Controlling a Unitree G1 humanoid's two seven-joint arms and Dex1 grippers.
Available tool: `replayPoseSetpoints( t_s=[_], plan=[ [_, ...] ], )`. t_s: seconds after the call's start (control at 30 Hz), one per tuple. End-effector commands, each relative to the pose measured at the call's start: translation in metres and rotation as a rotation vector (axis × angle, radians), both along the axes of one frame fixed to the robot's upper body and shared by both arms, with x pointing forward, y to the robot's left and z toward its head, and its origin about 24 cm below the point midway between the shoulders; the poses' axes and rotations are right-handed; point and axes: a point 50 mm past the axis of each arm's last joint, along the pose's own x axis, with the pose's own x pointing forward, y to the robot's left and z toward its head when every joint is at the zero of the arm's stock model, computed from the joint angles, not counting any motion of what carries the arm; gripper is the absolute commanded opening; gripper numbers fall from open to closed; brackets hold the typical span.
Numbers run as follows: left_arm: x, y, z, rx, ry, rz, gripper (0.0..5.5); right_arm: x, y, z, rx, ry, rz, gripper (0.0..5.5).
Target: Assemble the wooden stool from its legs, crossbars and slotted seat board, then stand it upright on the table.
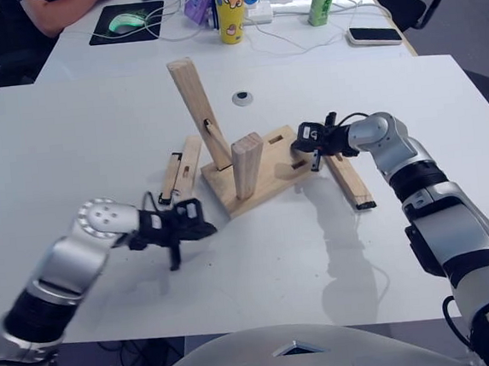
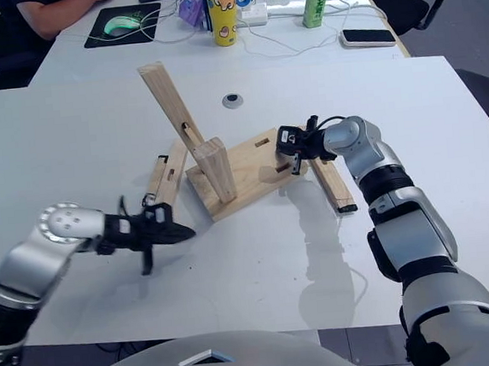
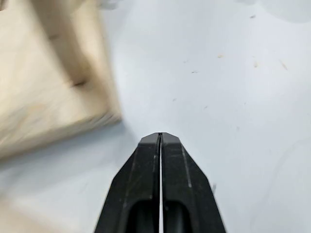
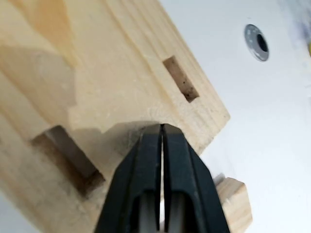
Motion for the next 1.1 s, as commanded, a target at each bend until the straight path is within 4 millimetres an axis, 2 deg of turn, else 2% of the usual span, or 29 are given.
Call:
replayPoseSetpoints(
  t_s=[0.03,0.13,0.37,0.53,0.63,0.83,1.0,1.1],
  plan=[
    [-0.002,-0.03,-0.015,0.004,-0.061,0.046,0.03,-0.035,-0.01,-0.058,-0.119,0.28,-0.004,0.0],
    [0.007,-0.03,-0.026,0.08,-0.131,0.107,0.03,-0.036,-0.014,-0.058,-0.13,0.289,-0.009,0.0],
    [0.018,-0.013,-0.038,0.218,-0.22,0.152,0.03,-0.051,-0.031,-0.062,-0.185,0.327,-0.007,0.0],
    [0.039,-0.003,-0.041,0.246,-0.275,0.225,0.03,-0.084,-0.04,-0.07,-0.18,0.455,0.032,0.0],
    [0.054,0.003,-0.039,0.256,-0.313,0.29,0.03,-0.098,-0.03,-0.064,-0.115,0.49,0.077,0.0],
    [0.086,0.007,-0.035,0.239,-0.368,0.403,0.03,-0.1,0.001,-0.05,0.051,0.441,0.099,0.0],
    [0.113,-0.008,-0.037,0.192,-0.381,0.415,0.03,-0.107,0.015,-0.048,0.129,0.458,0.096,0.0],
    [0.122,-0.015,-0.04,0.168,-0.38,0.409,0.03,-0.107,0.025,-0.048,0.156,0.431,0.097,0.0]
  ],
)
